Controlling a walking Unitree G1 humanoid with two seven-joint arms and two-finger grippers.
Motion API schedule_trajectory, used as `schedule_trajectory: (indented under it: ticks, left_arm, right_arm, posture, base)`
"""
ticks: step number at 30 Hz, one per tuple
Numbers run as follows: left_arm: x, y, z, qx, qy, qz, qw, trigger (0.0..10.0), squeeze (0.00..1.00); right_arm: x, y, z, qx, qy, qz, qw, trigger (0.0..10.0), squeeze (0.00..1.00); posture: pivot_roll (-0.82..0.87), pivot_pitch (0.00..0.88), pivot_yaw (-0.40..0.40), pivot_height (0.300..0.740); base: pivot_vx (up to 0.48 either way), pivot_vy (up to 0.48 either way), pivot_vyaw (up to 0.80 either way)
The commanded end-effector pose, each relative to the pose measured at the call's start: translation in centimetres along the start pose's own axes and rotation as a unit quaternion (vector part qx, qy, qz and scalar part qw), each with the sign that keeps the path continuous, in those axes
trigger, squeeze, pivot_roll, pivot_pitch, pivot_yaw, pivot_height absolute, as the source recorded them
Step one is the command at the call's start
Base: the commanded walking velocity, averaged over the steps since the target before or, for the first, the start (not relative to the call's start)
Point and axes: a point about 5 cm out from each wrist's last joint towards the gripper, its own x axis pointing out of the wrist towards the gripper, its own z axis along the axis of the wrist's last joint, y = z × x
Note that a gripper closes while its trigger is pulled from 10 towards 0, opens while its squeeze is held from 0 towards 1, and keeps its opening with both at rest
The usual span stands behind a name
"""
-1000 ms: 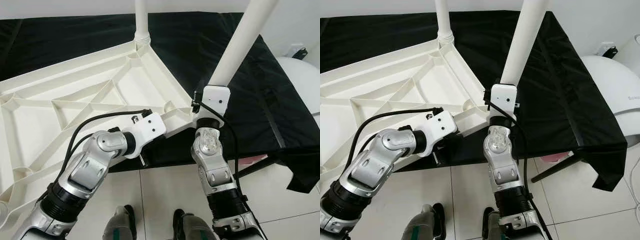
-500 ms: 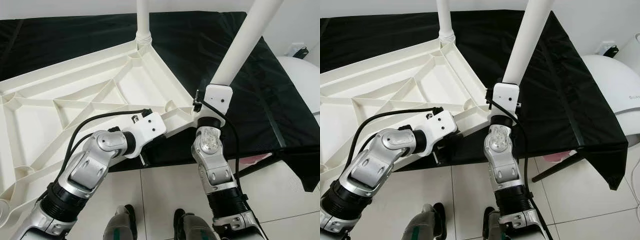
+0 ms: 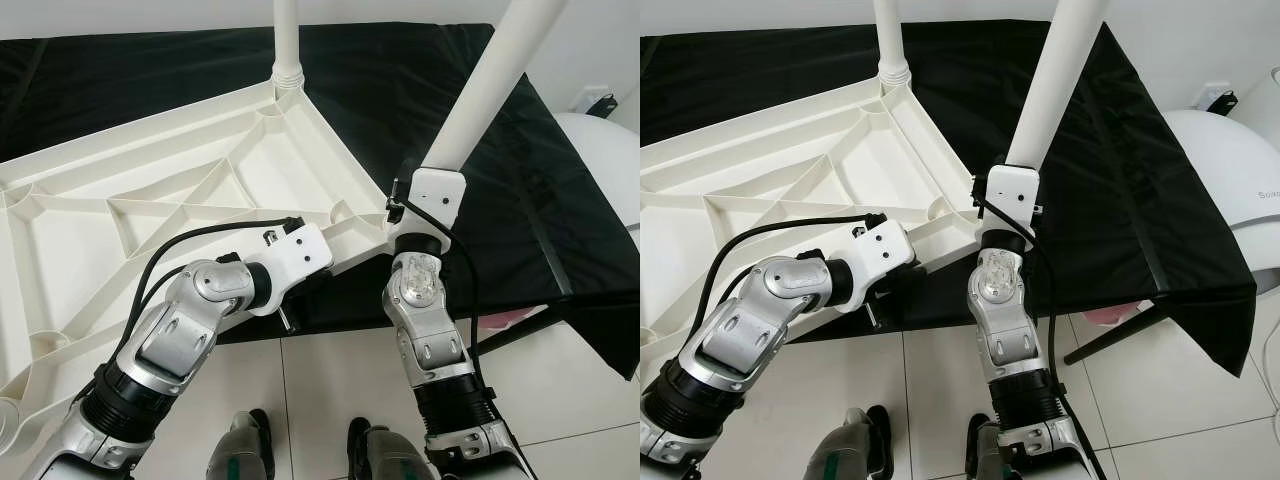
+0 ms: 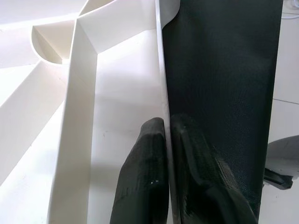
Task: Building children table
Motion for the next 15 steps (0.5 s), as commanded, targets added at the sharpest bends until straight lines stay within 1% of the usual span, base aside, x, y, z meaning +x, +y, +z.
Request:
schedule_trajectory:
  ticks: [1,8,15]
  left_arm:
    - [-0.55,0.90,-0.84,-0.001,0.028,0.026,0.999,10.0,0.00]
    - [-0.60,0.96,-0.85,0.000,0.028,0.026,0.999,10.0,0.00]
    - [-0.61,0.97,-0.83,0.000,0.028,0.025,0.999,10.0,0.00]
  right_arm:
    - [-0.14,-3.38,-2.93,-0.025,0.069,-0.091,0.993,10.0,0.00]
    - [-0.13,-3.65,-2.89,-0.033,0.065,-0.103,0.992,10.0,0.00]
    - [-0.17,-3.53,-2.97,-0.032,0.068,-0.102,0.992,10.0,0.00]
  posture:
    - [-0.09,0.244,0.002,0.740]
    - [-0.08,0.245,0.006,0.740]
    - [-0.08,0.244,0.006,0.740]
  base:
    - [0.000,0.000,0.00]
    - [0.000,0.000,0.00]
    - [0.000,0.000,0.00]
